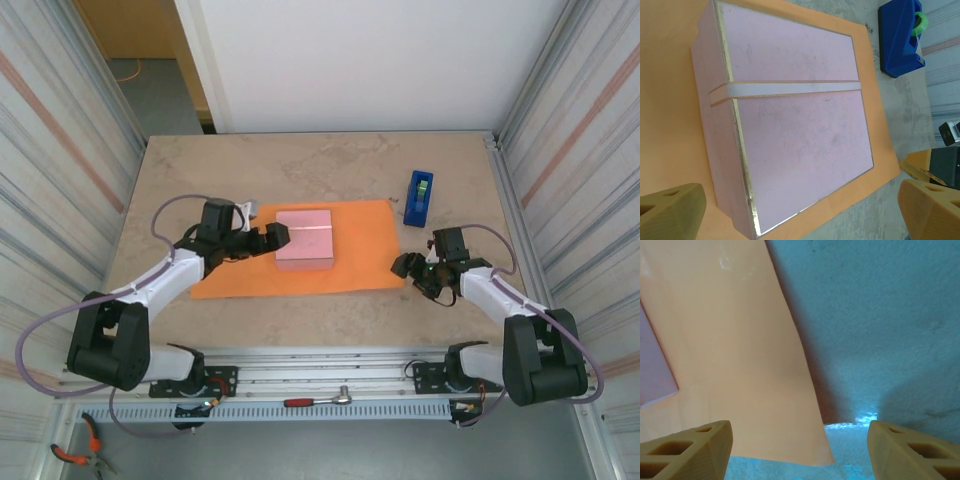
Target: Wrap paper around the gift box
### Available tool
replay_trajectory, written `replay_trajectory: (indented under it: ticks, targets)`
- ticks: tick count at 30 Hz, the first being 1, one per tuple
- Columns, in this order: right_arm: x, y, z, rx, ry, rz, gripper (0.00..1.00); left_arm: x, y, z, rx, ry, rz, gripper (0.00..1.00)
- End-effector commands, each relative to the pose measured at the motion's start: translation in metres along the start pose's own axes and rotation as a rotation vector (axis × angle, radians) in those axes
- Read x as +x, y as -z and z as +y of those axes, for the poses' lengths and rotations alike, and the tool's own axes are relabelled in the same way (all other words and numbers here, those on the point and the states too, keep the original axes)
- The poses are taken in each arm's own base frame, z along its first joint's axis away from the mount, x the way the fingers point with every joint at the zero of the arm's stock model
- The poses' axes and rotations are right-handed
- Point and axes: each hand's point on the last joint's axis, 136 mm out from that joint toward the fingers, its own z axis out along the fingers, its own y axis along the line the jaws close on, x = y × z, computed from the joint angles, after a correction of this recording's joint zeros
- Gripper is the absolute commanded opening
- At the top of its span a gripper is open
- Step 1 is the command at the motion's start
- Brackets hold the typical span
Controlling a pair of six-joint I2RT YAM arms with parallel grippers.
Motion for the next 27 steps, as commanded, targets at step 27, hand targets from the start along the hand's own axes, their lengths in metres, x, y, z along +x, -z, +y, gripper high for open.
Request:
replay_trajectory:
  ticks: [27]
  targets:
    - [0.003,-0.010,0.012,-0.045,0.010,0.019,0.51,0.012,-0.005,-0.001,-0.071,-0.059,0.020,0.99]
